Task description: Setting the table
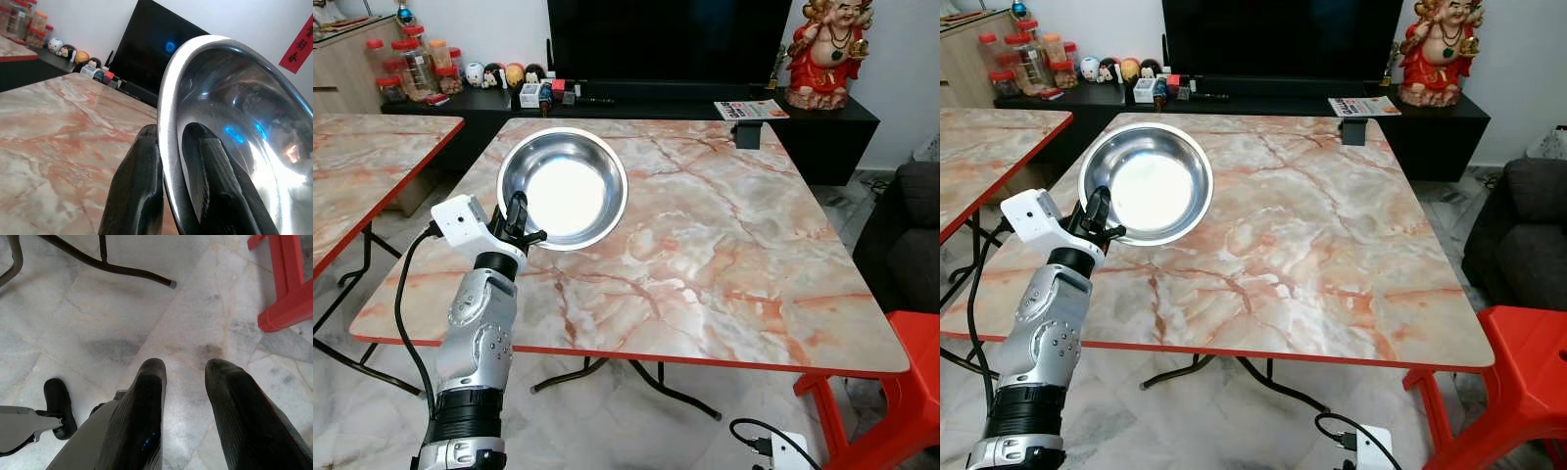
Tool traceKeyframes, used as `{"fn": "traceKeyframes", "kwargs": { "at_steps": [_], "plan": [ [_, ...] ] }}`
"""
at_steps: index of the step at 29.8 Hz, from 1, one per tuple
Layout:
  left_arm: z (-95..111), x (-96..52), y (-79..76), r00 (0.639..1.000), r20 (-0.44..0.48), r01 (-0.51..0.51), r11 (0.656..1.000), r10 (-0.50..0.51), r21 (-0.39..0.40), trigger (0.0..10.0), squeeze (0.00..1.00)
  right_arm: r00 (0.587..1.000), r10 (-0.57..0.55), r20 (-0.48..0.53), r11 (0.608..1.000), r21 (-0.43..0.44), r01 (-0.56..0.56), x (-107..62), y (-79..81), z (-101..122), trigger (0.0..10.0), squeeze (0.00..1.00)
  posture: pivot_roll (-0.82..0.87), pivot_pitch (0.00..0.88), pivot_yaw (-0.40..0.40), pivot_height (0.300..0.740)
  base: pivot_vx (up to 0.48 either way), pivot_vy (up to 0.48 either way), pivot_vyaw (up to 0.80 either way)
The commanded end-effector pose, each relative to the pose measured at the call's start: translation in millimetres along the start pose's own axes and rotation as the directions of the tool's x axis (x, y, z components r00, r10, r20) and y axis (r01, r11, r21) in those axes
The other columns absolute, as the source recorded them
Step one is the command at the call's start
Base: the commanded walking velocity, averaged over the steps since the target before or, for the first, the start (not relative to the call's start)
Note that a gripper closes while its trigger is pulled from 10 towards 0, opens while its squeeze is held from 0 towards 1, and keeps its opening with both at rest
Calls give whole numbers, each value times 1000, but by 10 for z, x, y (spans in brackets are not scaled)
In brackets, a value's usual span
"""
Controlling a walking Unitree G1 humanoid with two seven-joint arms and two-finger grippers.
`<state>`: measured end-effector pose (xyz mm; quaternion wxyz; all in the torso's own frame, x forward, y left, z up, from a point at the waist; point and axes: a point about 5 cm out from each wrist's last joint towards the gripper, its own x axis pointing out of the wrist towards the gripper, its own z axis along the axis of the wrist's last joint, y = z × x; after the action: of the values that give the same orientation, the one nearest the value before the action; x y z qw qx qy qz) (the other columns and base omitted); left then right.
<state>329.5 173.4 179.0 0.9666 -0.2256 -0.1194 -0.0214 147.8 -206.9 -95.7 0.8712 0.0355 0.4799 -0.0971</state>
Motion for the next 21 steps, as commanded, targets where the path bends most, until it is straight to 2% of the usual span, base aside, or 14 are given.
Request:
{"fn": "traceKeyframes", "kwargs": {
  "at_steps": [1,18,21],
  "plan": [
    [53,16,-31,1000,22,13,1000,-14,13,10000,0,1000,2,22,1000,6,-3,11,7,70,10000,0,5,0,-14,725,0,-274,0],
    [65,29,-46,999,24,24,1000,-24,12,10000,0,1000,11,22,1000,8,-11,12,55,63,10000,0,10,0,-16,725,0,-306,0],
    [71,29,-36,999,25,21,1000,-22,12,10000,0,1000,7,16,1000,15,-7,7,49,36,10000,0,6,0,-9,725,0,-85,0]
  ]
}}
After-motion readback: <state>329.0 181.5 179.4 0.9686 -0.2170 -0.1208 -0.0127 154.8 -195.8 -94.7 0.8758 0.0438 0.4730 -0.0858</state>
